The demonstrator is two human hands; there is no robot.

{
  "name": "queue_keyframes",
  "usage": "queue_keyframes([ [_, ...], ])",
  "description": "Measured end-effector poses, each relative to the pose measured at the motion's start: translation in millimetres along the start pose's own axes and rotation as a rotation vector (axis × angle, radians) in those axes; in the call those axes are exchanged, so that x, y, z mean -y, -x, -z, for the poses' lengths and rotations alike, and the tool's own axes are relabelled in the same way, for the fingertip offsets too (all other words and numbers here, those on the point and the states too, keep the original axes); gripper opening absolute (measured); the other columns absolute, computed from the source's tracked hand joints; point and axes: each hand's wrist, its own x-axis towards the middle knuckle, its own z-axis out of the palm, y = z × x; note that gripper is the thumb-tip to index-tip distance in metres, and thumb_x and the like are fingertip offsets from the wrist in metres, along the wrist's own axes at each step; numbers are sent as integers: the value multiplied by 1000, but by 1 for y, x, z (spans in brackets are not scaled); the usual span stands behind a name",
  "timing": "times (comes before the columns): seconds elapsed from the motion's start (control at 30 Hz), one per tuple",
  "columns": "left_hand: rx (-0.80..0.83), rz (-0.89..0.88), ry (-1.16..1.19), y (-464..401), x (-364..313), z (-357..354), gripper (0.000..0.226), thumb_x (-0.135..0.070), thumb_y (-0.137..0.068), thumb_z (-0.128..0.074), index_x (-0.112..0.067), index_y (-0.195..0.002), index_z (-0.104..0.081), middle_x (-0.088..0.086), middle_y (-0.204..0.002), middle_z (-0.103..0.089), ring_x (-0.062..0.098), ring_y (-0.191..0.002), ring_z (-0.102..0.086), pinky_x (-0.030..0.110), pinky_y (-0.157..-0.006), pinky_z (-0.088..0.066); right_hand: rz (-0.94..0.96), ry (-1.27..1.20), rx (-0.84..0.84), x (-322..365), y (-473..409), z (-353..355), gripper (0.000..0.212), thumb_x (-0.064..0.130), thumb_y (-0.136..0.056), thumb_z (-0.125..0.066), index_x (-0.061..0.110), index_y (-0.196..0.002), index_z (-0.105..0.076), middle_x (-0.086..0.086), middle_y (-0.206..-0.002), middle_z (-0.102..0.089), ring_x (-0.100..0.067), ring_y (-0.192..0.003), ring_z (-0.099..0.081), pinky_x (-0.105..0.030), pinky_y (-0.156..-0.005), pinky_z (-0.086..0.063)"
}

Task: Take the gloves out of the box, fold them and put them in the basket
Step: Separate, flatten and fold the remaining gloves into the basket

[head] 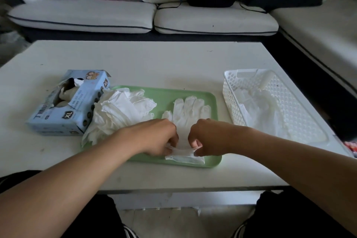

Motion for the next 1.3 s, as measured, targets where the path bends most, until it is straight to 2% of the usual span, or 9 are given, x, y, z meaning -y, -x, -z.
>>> queue_keyframes([
  [0.23,13,-47,-29,12,-6,1,30,-57,-80,-72,-30,-92,-69,-10,-103,-59,14,-90,-61,36,-79,-55,-24,-67,38,3,9,3,38,49,-75,-83,21,-99,-71,8,-96,-65,-13,-93,-62,-30,-85,-52],
  [0.4,-76,-63,-95,14,-13,-5,27,-54,-87,-68,-29,-96,-70,-9,-101,-57,19,-86,-61,34,-71,-51,-20,43,1,11,8,-5,28,48,-82,-77,23,-94,-71,0,-100,-68,-21,-94,-65,-33,-84,-53],
  [0.5,-123,-82,-178,15,-19,-8,26,-49,-90,-68,-25,-100,-71,-6,-102,-57,22,-85,-61,31,-66,-40,-19,76,0,11,11,-5,26,43,-85,-75,24,-102,-71,1,-103,-68,-21,-96,-65,-32,-84,-52],
  [0.67,-192,-86,-246,14,-23,-11,28,-49,-92,-65,-23,-100,-72,-4,-102,-60,25,-87,-64,32,-69,-45,4,244,-75,22,5,-17,18,21,-92,-61,23,-109,-67,-3,-107,-64,-28,-97,-64,-30,-71,-39],
  [0.8,-239,-73,-220,13,-21,-15,46,-69,-87,-58,-24,-91,-66,-7,-95,-57,20,-77,-59,32,-63,-37,-16,13,-40,9,4,-2,17,19,-88,-67,20,-104,-72,2,-104,-67,-14,-87,-61,-24,-73,-40],
  [0.9,-313,-72,-108,10,-25,-17,48,-74,-82,-60,-25,-85,-61,-11,-93,-52,14,-77,-55,34,-64,-43,-48,-384,-34,-8,7,24,10,15,-85,-74,19,-94,-75,8,-96,-74,-3,-73,-65,-14,-73,-48],
  [1.1,-741,-210,561,7,-27,11,14,-23,-78,-66,-10,-74,-63,-3,-81,-58,16,-73,-56,33,-65,-47,-33,-979,-66,-36,27,65,4,2,-80,-64,1,-80,-68,-6,-71,-64,-17,-69,-65,-25,-66,-53],
  [1.23,-765,-136,1162,7,-35,40,38,-33,-71,-66,1,-67,-49,10,-66,-39,21,-65,-36,34,-61,-25,55,-1309,-140,-45,31,76,3,13,-69,-61,11,-71,-62,-4,-71,-55,-15,-72,-55,-26,-70,-47],
  [1.3,-781,-105,1316,6,-38,50,52,-37,-67,-66,10,-74,-44,12,-72,-38,24,-72,-33,39,-64,-24,96,-1370,-153,-45,31,77,15,22,-73,-59,10,-82,-63,-4,-83,-63,-19,-83,-60,-35,-82,-45],
])
